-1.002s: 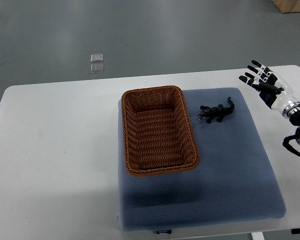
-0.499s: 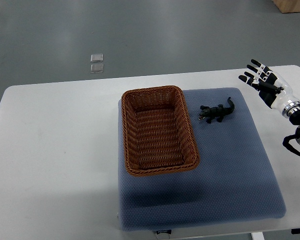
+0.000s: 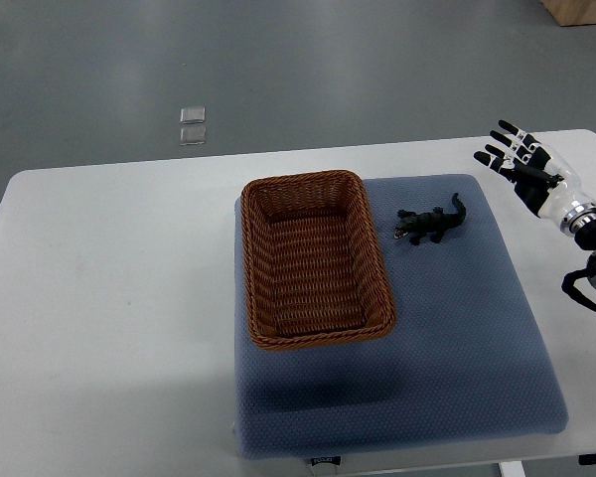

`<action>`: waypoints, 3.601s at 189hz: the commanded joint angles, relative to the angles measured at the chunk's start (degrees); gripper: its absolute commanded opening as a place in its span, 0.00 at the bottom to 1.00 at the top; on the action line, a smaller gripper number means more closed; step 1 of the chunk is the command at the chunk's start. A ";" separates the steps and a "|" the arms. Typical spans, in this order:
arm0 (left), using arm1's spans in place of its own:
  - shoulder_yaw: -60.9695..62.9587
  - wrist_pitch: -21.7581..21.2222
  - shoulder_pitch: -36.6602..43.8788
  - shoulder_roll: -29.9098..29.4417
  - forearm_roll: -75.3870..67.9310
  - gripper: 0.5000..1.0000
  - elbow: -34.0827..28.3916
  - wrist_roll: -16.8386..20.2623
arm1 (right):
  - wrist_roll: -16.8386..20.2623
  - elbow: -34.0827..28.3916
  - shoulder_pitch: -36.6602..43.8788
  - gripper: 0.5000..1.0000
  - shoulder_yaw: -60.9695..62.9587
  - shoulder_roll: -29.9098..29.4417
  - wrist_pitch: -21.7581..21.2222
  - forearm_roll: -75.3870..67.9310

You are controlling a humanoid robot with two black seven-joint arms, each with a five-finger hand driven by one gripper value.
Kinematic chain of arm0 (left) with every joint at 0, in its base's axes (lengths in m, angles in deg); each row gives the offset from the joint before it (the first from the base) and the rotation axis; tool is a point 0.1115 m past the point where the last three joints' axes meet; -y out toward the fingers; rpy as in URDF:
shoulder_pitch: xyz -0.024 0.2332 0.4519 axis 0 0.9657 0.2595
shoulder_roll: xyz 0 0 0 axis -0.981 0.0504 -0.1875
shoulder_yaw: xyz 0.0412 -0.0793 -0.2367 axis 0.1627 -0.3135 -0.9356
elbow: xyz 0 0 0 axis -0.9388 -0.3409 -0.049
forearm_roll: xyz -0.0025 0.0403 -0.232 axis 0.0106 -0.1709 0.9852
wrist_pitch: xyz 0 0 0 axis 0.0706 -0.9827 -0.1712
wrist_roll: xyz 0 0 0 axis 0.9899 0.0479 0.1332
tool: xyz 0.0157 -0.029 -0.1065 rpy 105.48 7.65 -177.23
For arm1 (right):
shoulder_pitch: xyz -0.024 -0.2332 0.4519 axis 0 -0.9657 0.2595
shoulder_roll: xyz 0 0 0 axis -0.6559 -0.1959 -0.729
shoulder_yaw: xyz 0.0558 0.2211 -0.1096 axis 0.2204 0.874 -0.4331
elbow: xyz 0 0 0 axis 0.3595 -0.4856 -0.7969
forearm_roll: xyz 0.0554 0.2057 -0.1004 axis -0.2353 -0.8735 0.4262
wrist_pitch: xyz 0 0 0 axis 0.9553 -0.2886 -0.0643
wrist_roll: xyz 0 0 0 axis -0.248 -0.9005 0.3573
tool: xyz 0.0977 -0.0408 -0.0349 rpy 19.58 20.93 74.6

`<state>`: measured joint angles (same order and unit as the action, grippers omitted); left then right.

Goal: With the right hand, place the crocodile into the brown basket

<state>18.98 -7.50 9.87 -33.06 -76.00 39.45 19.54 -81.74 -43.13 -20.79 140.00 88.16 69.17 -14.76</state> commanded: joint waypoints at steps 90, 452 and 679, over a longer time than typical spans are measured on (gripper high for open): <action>0.00 0.00 0.00 0.00 -0.02 1.00 0.00 0.00 | 0.00 -0.61 0.61 0.86 -0.45 1.91 -0.17 0.68; 0.00 0.00 0.00 0.00 0.07 1.00 0.00 0.00 | -8.70 -8.08 23.19 0.81 -64.26 15.54 16.27 44.89; 0.00 0.00 0.00 0.00 -0.02 1.00 0.00 0.00 | -8.26 -3.07 24.16 0.23 -68.91 11.67 21.01 48.23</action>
<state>18.98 -7.50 9.88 -33.06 -76.01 39.44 19.54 -90.00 -46.32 3.41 71.09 99.84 90.12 33.40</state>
